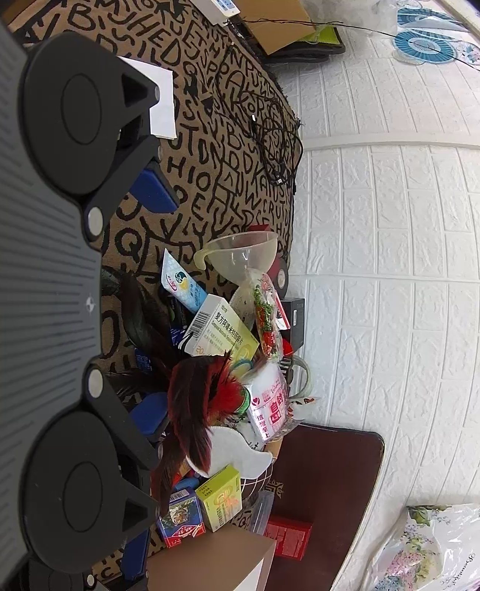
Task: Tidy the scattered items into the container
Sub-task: 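Move right tool toward blue tiger card box while left tool approaches red feather duster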
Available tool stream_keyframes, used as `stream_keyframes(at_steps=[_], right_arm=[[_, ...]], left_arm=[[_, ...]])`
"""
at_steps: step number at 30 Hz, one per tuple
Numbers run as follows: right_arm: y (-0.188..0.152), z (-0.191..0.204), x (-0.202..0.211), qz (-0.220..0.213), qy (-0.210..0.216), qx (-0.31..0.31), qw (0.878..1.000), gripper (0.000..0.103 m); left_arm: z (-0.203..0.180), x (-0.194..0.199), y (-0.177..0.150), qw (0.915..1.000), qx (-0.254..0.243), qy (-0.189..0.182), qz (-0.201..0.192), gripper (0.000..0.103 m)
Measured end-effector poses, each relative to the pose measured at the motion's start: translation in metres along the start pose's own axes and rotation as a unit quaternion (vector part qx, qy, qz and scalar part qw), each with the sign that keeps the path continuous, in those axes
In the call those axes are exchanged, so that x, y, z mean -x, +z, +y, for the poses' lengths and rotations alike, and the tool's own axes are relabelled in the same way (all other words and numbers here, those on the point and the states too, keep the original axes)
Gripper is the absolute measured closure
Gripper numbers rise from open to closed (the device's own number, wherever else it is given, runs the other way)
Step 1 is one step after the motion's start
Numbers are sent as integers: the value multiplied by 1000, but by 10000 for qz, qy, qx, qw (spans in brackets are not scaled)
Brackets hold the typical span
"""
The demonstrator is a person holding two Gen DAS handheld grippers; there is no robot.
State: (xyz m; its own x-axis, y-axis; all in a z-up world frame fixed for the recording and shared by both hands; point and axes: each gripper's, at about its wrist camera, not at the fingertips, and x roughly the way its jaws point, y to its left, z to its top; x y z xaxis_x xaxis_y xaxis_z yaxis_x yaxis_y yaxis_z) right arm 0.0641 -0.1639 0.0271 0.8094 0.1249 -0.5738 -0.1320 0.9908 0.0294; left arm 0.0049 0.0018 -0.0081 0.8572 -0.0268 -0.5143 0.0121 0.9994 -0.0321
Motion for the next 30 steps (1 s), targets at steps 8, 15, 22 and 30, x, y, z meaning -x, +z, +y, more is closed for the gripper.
stream_keyframes(at_steps=[8, 15, 22, 30], right_arm=[[-1, -5, -6, 65, 44, -10, 10000, 0], [-1, -7, -7, 69, 75, -27, 9999, 0], [-5, -10, -11, 124, 109, -56, 9998, 0], [-7, -15, -15, 194, 115, -99, 9997, 0]], left_arm=[[0, -2, 1, 10000, -27, -14, 67, 0], [0, -5, 1, 9999, -42, -16, 101, 0], [-4, -6, 0, 9998, -172, 21, 48, 0], [-11, -12, 5, 9996, -291, -43, 11, 0]])
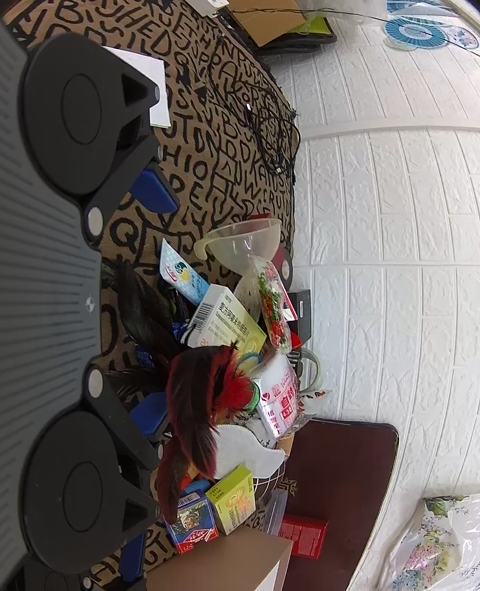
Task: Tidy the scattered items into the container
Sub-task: 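Move right tool toward blue tiger card box while left tool approaches red feather duster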
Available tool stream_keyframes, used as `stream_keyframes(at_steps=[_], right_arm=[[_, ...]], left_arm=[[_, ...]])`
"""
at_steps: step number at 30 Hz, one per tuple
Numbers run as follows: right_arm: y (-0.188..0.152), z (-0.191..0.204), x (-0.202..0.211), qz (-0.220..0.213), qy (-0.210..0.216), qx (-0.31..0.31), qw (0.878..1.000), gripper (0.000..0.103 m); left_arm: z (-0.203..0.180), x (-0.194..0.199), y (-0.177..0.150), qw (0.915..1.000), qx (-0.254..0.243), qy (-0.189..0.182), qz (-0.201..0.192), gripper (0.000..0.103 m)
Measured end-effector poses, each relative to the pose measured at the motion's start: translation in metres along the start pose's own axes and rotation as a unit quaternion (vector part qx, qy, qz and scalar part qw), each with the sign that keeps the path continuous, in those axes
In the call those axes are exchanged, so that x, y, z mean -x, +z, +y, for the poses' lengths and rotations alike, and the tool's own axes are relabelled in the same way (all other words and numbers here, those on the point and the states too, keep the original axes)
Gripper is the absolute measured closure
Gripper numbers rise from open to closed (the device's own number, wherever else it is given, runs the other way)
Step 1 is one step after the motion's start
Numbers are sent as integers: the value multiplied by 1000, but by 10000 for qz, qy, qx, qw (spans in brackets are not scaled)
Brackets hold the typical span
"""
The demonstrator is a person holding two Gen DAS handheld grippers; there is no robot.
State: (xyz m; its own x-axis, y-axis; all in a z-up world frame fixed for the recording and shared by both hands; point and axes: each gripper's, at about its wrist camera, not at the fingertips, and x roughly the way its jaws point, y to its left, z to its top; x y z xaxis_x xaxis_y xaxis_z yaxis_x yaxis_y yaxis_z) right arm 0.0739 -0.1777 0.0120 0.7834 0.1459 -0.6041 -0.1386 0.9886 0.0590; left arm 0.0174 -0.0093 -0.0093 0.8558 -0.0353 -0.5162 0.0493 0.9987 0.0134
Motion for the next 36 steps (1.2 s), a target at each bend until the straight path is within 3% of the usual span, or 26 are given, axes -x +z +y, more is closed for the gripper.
stream_keyframes(at_steps=[10, 14, 18, 22, 25, 28, 34, 36], right_arm=[[-5, -27, -4, 146, 40, -233, 9996, 0], [-6, -40, -4, 155, -29, -348, 9993, 0], [-8, -49, -5, 144, -443, -324, 9984, 0], [-4, -55, 3, -289, -672, -147, 9972, 0], [6, -58, 2, -638, -1009, 12, 9928, 0], [18, -61, -5, -931, -1263, 178, 9875, 0], [28, -58, -23, -1159, -1817, 490, 9753, 0], [25, -61, -27, -1125, -1771, 473, 9766, 0]], left_arm=[[-47, -19, 22, 9948, -822, -291, -528, 0], [-58, -46, 22, 9931, -1019, -465, -353, 0], [-57, -71, 15, 9928, -1063, -554, -3, 0], [-58, -89, 1, 9917, -1167, -496, 212, 0], [-64, -89, -10, 9871, -1572, -306, 7, 0], [-64, -85, -13, 9858, -1641, -345, -125, 0], [-59, -82, -13, 9849, -1652, -466, -239, 0], [-57, -79, -15, 9849, -1616, -510, -350, 4]])
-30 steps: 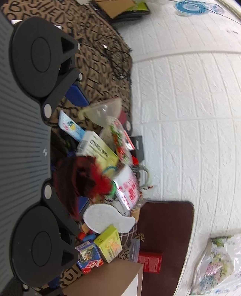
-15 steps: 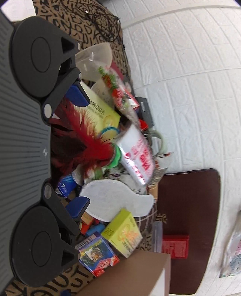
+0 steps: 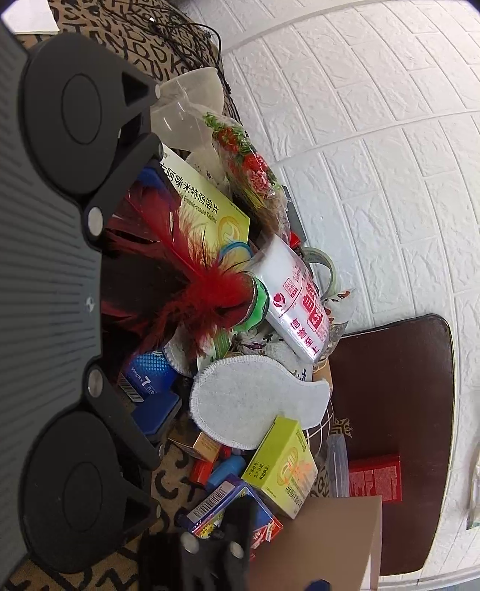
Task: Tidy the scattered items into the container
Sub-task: 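Move right tool toward blue tiger card box while left tool approaches red feather duster, then grasp blue tiger card box with right tool while left tool grasps feather duster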
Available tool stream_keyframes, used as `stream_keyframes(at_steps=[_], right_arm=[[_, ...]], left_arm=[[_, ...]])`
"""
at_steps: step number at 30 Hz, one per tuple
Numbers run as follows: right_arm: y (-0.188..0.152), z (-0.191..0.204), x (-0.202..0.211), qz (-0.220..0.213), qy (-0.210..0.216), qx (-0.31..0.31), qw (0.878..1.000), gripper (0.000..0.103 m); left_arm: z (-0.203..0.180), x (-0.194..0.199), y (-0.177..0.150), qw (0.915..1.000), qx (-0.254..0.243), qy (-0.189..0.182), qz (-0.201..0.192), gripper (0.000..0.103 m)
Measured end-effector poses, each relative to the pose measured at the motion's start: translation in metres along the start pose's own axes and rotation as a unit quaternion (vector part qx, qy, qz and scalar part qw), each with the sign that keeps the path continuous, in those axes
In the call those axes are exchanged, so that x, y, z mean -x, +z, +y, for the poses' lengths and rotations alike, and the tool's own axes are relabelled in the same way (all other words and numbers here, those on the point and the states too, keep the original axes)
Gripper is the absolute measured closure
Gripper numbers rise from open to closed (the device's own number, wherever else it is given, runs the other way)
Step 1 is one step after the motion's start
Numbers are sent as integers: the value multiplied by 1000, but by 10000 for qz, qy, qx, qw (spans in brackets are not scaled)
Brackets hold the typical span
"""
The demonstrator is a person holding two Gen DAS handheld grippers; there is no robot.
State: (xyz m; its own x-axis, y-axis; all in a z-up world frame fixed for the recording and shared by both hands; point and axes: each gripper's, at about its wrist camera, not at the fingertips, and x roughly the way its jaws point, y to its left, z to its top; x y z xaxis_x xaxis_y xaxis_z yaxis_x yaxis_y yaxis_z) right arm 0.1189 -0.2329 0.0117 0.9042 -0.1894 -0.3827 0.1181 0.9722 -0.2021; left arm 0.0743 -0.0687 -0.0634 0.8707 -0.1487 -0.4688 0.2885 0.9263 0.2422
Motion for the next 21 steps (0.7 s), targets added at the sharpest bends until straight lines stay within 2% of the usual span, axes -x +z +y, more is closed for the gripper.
stream_keyframes(at_steps=[2, 3, 5, 6, 7, 10, 13, 16, 21], right_arm=[[-2, -3, -5, 140, 260, -202, 9994, 0], [-3, -5, -5, 178, 454, -325, 9983, 0], [-7, -7, -2, 105, 704, -485, 9963, 0], [-8, -4, -4, 123, 622, -417, 9971, 0], [-9, 1, -8, 248, 328, -246, 9988, 0], [-11, 13, -23, 473, -213, 144, 9986, 0], [-13, 22, -38, 698, -466, 294, 9960, 0], [-10, 15, -61, 1113, -302, 148, 9932, 0], [-1, 11, -79, 1310, -30, 221, 9911, 0]], left_arm=[[4, 5, -3, 9996, 170, -63, -201, 25], [7, 6, -3, 9991, 281, -169, -270, 29], [14, 8, -3, 9965, 534, -578, -271, 61], [18, 3, -3, 9943, 667, -818, -125, 64], [19, -2, -4, 9929, 732, -934, -39, 70], [19, -3, -5, 9917, 799, -1003, -81, 70], [16, -3, -5, 9922, 741, -993, -120, 66], [15, -2, -6, 9924, 721, -992, -133, 55], [20, -3, -8, 9912, 799, -1046, -127, 53]])
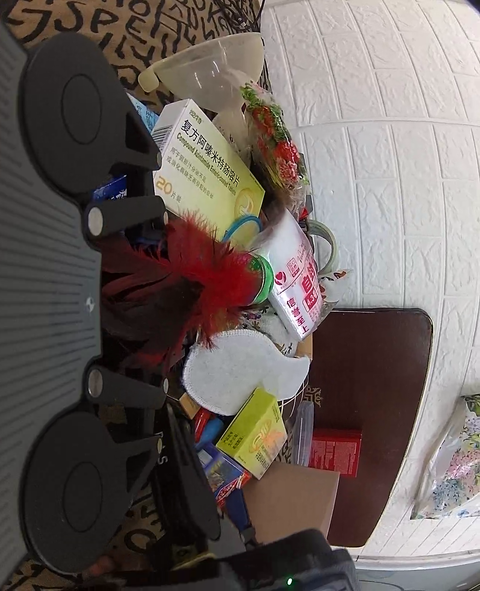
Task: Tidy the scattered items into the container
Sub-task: 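Grasp blue tiger card box with right tool while left tool grasps feather duster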
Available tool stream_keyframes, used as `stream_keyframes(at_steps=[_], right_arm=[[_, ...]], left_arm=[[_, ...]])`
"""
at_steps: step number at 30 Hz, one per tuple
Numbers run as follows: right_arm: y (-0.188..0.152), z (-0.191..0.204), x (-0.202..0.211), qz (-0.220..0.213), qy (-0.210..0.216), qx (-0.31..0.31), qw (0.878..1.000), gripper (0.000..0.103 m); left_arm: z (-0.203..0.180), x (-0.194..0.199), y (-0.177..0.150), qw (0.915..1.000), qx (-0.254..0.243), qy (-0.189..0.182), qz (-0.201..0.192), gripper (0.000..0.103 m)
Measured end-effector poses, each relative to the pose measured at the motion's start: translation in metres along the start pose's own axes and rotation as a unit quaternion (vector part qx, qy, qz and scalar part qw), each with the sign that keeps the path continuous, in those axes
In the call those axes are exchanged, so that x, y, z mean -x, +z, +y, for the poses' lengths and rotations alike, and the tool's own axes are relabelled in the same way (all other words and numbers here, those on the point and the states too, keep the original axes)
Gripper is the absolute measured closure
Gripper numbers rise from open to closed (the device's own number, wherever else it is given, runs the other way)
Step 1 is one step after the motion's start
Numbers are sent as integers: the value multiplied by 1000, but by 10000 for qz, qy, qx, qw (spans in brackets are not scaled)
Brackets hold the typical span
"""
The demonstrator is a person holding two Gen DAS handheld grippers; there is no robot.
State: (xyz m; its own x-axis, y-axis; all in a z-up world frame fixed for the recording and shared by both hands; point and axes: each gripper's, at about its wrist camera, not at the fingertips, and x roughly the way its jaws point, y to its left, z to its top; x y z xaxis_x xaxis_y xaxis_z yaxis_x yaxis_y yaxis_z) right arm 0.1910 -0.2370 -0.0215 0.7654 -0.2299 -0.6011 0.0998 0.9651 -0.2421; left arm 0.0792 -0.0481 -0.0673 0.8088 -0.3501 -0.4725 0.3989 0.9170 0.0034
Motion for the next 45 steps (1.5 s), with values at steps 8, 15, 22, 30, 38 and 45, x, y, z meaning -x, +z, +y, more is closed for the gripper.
stream_keyframes(at_steps=[8, 15, 22, 30, 38, 45], right_arm=[[-16, -16, 34, 28, 1003, 175, 9948, 22], [-46, -15, 85, -456, 1517, 479, 9862, 23], [-37, -20, 110, -707, 1724, 505, 9812, 23], [-26, -28, 130, -1073, 1815, 456, 9765, 23], [-23, -38, 140, -1279, 1838, 335, 9740, 23], [-27, -43, 142, -1325, 1847, 272, 9734, 23]], left_arm=[[12, 12, -3, 9984, 261, -491, 34, 89], [13, 57, -8, 9955, 319, -787, -431, 91], [13, 77, 6, 9935, 380, -842, -664, 97], [10, 85, 28, 9907, 393, -759, -1060, 99], [6, 88, 33, 9887, 367, -738, -1254, 99], [14, 96, 31, 9891, 282, -803, -1200, 99]])
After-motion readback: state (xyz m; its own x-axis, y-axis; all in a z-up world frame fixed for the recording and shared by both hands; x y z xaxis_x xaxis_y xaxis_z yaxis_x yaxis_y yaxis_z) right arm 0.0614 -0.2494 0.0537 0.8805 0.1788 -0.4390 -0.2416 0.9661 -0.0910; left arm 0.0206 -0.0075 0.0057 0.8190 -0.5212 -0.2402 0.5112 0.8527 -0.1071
